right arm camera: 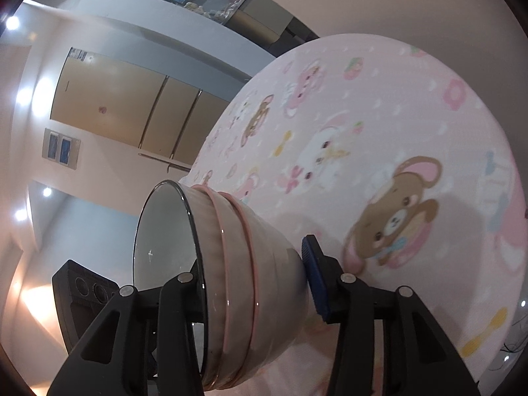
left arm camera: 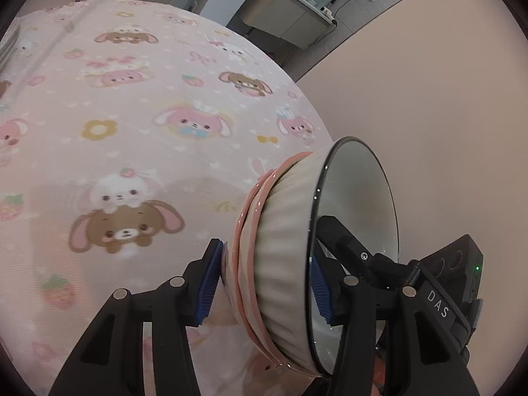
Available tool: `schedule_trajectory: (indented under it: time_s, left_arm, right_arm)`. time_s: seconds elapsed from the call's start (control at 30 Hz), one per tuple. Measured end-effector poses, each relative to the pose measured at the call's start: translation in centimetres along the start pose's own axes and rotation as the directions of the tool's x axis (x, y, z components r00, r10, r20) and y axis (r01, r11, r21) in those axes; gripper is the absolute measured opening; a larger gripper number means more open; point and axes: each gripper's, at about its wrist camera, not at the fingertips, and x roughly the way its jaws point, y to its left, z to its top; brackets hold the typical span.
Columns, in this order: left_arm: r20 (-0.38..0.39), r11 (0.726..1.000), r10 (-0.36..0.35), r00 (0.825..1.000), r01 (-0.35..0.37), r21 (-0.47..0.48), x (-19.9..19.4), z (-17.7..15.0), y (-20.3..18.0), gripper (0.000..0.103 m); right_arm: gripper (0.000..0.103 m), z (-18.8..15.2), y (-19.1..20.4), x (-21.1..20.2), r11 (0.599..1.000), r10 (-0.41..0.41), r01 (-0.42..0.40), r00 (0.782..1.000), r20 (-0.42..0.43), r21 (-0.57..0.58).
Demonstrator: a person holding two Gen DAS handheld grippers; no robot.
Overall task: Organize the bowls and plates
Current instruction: 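Lift the bowl stack with both tools and carry it toward the plate stack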
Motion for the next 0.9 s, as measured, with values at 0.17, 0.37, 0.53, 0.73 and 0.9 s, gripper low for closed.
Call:
schedule_trajectory:
  time_s: [0.17, 0.37, 0.53, 0.73, 0.9]
  left_arm:
    - [0.037, 0.999, 0.022, 0.999, -0.02, -0.033, -3.3, -0.1, 2.6, 0.052]
    - [0.074, 0.993, 0.043, 0.996, -0.034, -0.113, -6.8, -0.4, 7.1, 0.052]
    - [0.097, 0.985, 0.064, 0.993, -0.047, -0.169, -10.1, -0.2, 10.5, 0.052]
    - [0.137, 0.976, 0.076, 0.988, -0.045, -0.215, -13.7, 1.2, 13.9, 0.052]
    - [0.167, 0.971, 0.089, 0.982, -0.048, -0.236, -16.9, 2.7, 16.1, 0.052]
  right_arm:
    - [0.044, -1.6, 3.1, 1.8, 0.998, 0.01, -0.012, 0.999, -0.031, -0.055]
    - [0.044, -4.2, 6.6, 5.0, 0.994, 0.007, -0.018, 0.994, -0.112, -0.104]
    - [0.044, -6.4, 9.8, 7.9, 0.988, 0.0, -0.028, 0.983, -0.181, -0.151]
    - [0.044, -7.9, 14.2, 11.0, 0.979, -0.004, -0.044, 0.972, -0.235, -0.2]
    - [0.044, -8.7, 17.6, 13.2, 0.97, 0.001, -0.066, 0.963, -0.27, -0.235]
